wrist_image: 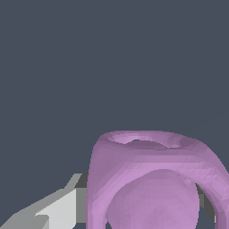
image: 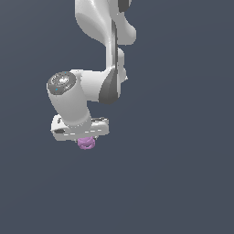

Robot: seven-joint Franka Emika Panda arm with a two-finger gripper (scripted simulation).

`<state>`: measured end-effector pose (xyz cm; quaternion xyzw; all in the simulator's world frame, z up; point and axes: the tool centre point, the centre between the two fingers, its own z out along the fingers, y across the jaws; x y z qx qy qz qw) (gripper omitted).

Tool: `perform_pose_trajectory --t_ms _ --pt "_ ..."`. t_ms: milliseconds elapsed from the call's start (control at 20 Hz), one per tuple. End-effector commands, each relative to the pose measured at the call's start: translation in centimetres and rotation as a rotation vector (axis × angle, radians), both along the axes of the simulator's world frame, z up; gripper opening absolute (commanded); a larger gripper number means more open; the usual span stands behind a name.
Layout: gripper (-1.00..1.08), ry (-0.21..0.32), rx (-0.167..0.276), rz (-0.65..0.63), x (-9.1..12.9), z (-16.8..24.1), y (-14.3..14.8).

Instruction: Pick up the object and move it to a goal position.

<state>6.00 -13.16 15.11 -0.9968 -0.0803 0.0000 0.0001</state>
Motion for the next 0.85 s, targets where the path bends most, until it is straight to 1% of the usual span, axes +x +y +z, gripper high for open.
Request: perform_pose_trajectory --t_ms 0,200,400,600,800 --pt "-1.00 0.000 0.000 0.000 0.0 2.5 -1.4" --pt "-1.00 0.000 0.000 0.000 0.1 5.8 -3.3" --pt "-1.00 0.000 0.000 0.000 0.2 8.0 -4.6" --pt "-1.00 0.000 0.000 0.000 0.3 9.2 -5.3" --pt "-1.00 0.000 0.000 0.000 0.4 9.6 -5.6"
